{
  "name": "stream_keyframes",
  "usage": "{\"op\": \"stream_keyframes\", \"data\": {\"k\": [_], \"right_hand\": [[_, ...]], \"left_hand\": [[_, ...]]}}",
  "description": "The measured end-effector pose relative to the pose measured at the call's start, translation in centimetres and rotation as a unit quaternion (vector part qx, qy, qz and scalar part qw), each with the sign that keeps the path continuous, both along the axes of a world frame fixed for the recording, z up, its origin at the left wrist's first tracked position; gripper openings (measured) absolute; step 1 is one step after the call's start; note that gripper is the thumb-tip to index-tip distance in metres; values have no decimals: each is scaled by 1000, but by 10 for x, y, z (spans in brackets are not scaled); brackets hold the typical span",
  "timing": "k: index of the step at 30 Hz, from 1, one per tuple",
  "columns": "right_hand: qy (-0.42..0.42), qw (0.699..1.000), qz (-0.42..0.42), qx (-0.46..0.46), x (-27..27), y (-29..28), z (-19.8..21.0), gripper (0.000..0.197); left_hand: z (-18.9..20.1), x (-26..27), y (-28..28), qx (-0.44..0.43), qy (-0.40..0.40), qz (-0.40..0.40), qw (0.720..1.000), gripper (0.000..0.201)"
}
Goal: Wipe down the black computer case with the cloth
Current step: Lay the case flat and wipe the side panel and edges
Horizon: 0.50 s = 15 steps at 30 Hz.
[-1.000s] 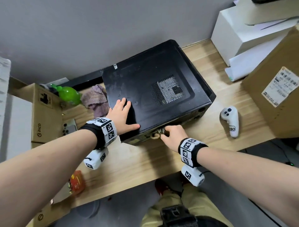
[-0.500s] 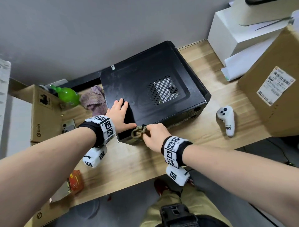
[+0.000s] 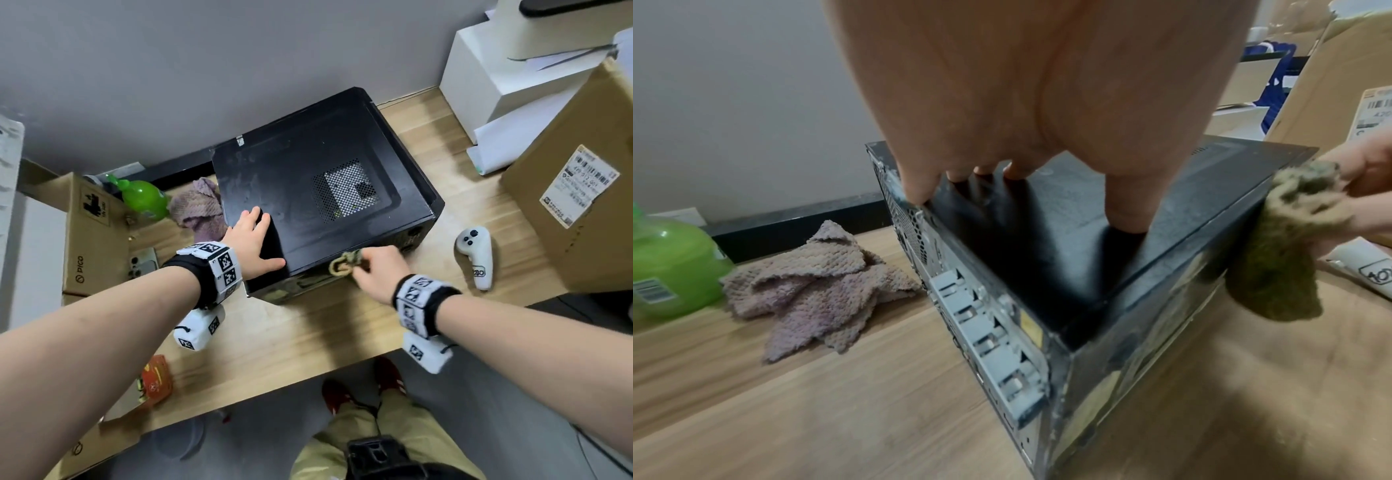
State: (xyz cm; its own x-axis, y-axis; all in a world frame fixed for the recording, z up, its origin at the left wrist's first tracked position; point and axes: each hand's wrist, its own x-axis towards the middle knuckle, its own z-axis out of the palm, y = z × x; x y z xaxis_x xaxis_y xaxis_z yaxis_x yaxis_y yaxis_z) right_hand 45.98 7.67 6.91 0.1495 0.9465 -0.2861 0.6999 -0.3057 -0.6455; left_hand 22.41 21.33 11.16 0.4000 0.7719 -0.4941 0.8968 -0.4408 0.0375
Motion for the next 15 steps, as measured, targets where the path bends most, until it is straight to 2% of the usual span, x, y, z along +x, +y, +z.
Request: {"op": "stream_keyframes", "data": {"k": [4,7,11,15], "right_hand": [[49,998,23,-23,-42,3,-11,23],[56,998,-3,-43,-24,1,-17,27],[17,997,-63,-40,11,1,-22,34],[41,997,-43,-56,-16,6,-15,33]], "left_hand": [[4,3,-2,-4,-9,1,1000,103],[4,-3,-4,-1,-18,2,1000,98],[-2,-24,-21,42,-92,-1,995,76],[-8,-45,-37,37,-128,-14,991,67]]}}
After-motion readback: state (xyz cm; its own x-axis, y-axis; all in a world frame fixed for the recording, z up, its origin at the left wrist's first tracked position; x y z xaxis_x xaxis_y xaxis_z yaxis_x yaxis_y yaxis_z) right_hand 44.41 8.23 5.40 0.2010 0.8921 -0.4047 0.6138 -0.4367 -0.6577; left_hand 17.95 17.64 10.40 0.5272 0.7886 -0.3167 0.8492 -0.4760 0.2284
